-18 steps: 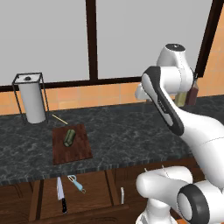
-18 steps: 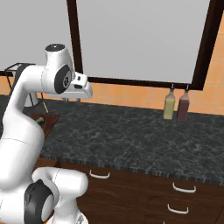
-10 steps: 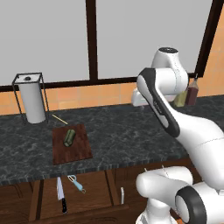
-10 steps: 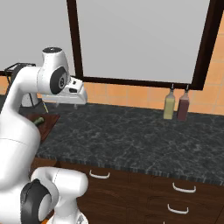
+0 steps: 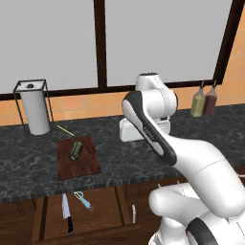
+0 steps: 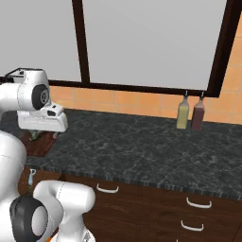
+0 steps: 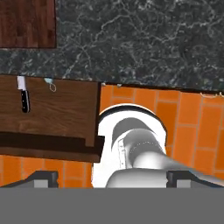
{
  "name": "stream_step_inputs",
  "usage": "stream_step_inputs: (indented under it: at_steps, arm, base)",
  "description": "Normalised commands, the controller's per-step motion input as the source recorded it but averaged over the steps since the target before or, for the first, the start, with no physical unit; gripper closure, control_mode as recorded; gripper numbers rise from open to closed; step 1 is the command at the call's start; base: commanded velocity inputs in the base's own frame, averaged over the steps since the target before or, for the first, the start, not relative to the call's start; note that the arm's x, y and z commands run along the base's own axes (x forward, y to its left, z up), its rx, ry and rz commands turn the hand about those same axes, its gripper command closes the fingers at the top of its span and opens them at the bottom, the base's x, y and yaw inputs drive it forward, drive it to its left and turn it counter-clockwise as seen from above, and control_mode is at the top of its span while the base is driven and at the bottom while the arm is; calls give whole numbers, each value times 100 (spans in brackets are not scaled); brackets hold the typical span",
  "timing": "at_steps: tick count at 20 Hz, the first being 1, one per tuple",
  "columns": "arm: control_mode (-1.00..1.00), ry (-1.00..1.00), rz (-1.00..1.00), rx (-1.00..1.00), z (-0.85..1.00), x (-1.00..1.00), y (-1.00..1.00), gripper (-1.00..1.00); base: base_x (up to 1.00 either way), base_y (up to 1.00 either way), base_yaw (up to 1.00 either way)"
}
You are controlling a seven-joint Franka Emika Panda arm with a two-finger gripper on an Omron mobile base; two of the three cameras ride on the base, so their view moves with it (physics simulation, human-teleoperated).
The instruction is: Place the appropriate cutting tool for cutting the cucumber skin on the cutting board.
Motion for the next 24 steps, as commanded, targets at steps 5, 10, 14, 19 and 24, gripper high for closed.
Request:
stream_step_inputs:
  at_steps: [5, 10, 14, 19, 24]
  arm:
    - [-100, 36, 0, -1, -68, -10, 75, -100]
    - [-100, 14, 0, -2, -78, -15, 73, -100]
    - [-100, 0, 0, 0, -75, -16, 52, -100]
    - [-100, 2, 0, 0, -72, -24, 39, -100]
    - [-100, 5, -3, 0, -66, -17, 23, -100]
  base:
    - [0, 0, 0]
    - [0, 0, 0]
    - [0, 0, 0]
    - [0, 0, 0]
    - [0, 0, 0]
